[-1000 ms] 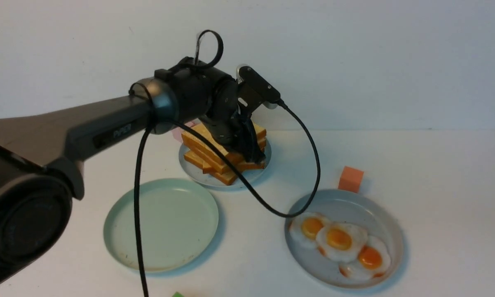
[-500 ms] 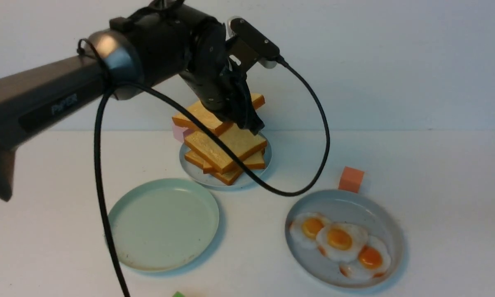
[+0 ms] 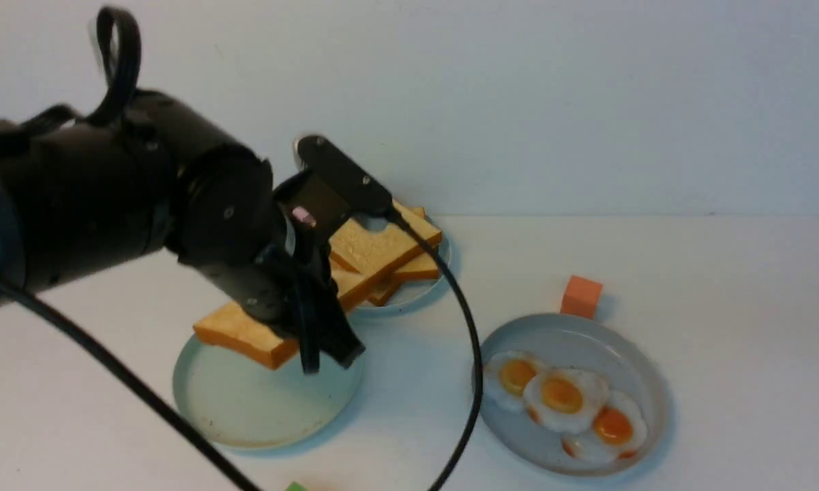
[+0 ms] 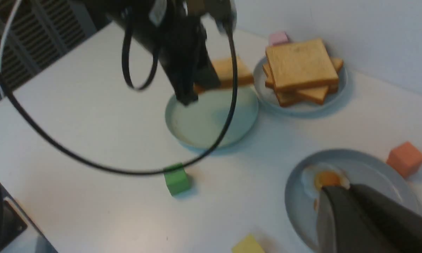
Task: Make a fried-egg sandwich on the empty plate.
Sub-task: Use the left arm to put a slice of bread into the empty plate in the middle
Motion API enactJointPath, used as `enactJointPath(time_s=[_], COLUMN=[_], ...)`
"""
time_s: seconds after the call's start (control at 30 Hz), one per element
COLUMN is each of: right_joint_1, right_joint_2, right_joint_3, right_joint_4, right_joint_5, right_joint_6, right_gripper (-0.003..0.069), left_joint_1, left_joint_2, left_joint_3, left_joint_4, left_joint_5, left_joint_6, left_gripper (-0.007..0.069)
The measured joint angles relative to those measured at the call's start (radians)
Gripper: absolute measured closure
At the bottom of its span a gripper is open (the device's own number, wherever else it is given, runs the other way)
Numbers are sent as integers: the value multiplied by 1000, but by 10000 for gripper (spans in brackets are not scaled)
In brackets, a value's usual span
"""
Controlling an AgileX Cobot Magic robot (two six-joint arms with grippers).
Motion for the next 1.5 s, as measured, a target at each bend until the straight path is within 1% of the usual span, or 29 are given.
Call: enactJointPath(time_s=[0.07, 0.17, 0.37, 0.47, 0.6, 0.8, 1.0, 1.2, 1.23, 1.33, 1.37, 1.4, 1.43, 1.5], right_joint_1=[0, 0, 0, 0, 0, 0, 0, 0, 0, 0, 0, 0, 0, 0], right_joint_2=[4, 12, 16, 16, 16, 16, 15, 15, 15, 15, 15, 15, 15, 15], right_joint_3=[0, 0, 0, 0, 0, 0, 0, 0, 0, 0, 0, 0, 0, 0], right_joint_4=[30, 84, 118, 133, 135, 153, 165, 173, 175, 176, 176, 178, 178, 178], right_joint_5=[-30, -53, -44, -23, 21, 100, 108, 108, 109, 109, 109, 109, 109, 109], right_joint_6=[-24, -60, -65, -66, -66, -64, -64, -64, -64, -64, -64, -64, -64, -64], right_gripper=[594, 594, 590, 591, 589, 582, 578, 573, 572, 571, 571, 569, 568, 566], left_joint_1=[0, 0, 0, 0, 0, 0, 0, 0, 1, 1, 1, 1, 1, 0], left_joint_2=[-1, -1, 14, 43, 91, 125, 126, 126, 126, 126, 126, 126, 126, 125], left_joint_3=[39, 107, 136, 136, 136, 137, 137, 137, 137, 137, 137, 137, 137, 137], left_joint_4=[9, 64, 127, 150, 203, 317, 339, 341, 340, 340, 340, 340, 340, 337], left_joint_5=[-15, -54, -155, -180, -181, -182, -185, -183, -180, -179, -179, -179, -178, -170], left_joint_6=[-2, -4, -7, -10, -54, -163, -188, -191, -191, -191, -191, -191, -191, -194], left_gripper=[636, 636, 636, 636, 636, 636, 619, 539, 501, 421, 421, 379, 370, 324])
